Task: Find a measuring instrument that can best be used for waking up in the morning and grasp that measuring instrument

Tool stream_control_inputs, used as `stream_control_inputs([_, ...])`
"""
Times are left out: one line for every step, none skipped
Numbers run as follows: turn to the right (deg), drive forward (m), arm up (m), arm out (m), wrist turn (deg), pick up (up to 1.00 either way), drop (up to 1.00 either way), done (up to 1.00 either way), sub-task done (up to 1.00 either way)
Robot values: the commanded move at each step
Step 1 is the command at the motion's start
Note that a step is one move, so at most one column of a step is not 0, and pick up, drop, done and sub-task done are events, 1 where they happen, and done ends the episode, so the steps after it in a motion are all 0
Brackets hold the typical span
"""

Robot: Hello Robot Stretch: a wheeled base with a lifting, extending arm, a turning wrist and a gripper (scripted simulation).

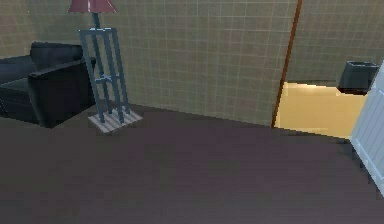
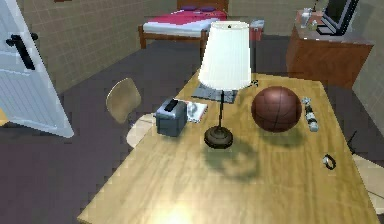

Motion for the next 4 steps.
stream_control_inputs([0.0,0.00,0.34,0.00,0.0,0.00,0.00,0.00,0.00])
stream_control_inputs([0.0,0.00,0.00,0.46,0.0,0.00,0.00,0.00,0.00])
stream_control_inputs([0.0,0.00,0.00,0.00,45.0,0.00,0.00,0.00,0.00])
stream_control_inputs([0.0,0.00,0.00,0.00,45.0,0.00,0.00,0.00,0.00])
